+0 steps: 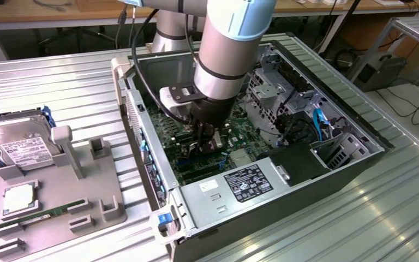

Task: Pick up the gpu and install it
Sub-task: 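Press down on the gpu until it lock into place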

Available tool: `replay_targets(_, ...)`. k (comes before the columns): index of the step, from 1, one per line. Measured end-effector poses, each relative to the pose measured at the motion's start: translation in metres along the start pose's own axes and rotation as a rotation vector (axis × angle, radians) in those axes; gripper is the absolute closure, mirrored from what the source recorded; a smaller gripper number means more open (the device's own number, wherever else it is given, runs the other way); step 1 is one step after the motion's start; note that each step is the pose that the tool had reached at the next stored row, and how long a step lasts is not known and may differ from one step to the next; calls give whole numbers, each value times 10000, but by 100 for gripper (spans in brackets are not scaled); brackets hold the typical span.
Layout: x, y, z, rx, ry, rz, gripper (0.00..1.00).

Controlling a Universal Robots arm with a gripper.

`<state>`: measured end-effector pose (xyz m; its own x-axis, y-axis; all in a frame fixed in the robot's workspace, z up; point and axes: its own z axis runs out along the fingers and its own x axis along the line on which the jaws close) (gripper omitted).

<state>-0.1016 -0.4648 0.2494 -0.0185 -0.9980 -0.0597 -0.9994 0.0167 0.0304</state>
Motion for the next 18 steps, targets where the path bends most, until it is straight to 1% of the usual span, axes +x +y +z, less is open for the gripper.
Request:
replay_targets(1,0,1,-16,-1,3,0,66)
replay_targets(2,-2,1,-36,1,-4,-1,66)
replay_targets(7,-14,8,-247,-1,-6,0,66)
replay_targets(9,-20,9,-283,-2,-5,-2,66)
replay_targets(11,-32,12,-297,0,-8,-1,66)
replay_targets(13,-50,16,-305,-2,3,0,67)
replay_targets(15,-73,23,-304,0,31,0,80)
replay_targets(16,-82,34,-303,1,59,1,80)
replay_targets(17,-84,44,-303,2,74,1,86)
replay_targets(18,-85,58,-300,5,91,1,86)
